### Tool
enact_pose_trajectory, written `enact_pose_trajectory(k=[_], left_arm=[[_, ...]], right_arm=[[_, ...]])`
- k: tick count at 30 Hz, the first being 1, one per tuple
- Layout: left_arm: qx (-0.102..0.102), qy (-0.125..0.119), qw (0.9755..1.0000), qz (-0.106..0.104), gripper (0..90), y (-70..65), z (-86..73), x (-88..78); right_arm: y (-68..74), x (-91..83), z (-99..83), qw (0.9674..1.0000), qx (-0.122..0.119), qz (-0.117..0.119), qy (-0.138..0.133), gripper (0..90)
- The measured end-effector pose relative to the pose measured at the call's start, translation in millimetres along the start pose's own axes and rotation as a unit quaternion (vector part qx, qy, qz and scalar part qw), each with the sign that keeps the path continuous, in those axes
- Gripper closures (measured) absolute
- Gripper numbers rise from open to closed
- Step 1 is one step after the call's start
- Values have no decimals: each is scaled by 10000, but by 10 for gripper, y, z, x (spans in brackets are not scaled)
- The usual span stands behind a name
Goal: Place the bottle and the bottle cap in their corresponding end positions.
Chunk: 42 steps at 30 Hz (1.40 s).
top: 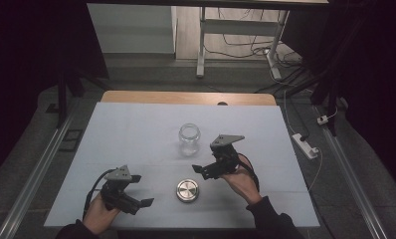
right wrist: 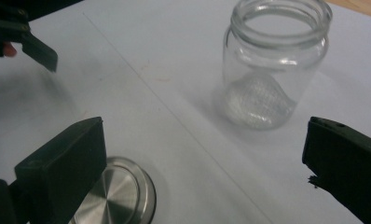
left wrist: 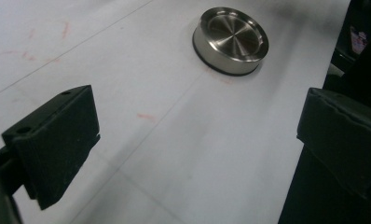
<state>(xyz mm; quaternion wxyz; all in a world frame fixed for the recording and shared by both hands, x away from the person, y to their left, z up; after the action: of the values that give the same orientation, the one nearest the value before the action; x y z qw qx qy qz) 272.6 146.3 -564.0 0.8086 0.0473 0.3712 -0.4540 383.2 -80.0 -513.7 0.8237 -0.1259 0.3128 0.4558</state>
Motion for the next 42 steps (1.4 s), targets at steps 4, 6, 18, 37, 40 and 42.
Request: enact_pose_trajectory(k=[4,6,18,37,40,42], left_arm=[[-112,-85,9999,90,0,21,-57,-94],[-145,-110,9997,139,0,37,-87,-140],[-351,-178,9983,439,0,102,-272,-358],[-773,-496,9916,906,0,232,-567,-725],[-823,-543,9901,1002,0,254,-606,-770],[-846,-550,9890,1082,0,267,-629,-796]], right_arm=[[0,-81,-101,10000,-14,-15,25,0],[4,-123,-131,10000,0,-11,5,0],[7,-425,-303,9998,23,-184,-100,0],[-94,-929,-723,9969,201,-741,-183,0],[-108,-1019,-820,9958,231,-865,-176,0],[-122,-1079,-890,9947,278,-974,-163,0]])
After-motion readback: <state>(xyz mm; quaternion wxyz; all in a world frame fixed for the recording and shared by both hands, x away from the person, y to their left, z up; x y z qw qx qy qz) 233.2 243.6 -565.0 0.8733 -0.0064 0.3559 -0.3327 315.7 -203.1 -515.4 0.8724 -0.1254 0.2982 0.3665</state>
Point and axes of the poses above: each handheld gripper's, and its own axes: x roughly forward along the jaws, z roughly out of its top, y roughly to its left, the point moved 8 cm from there along x, roughly forward along the jaws, and after that the axes turned 1 degree about y, right-handed, at the moved point
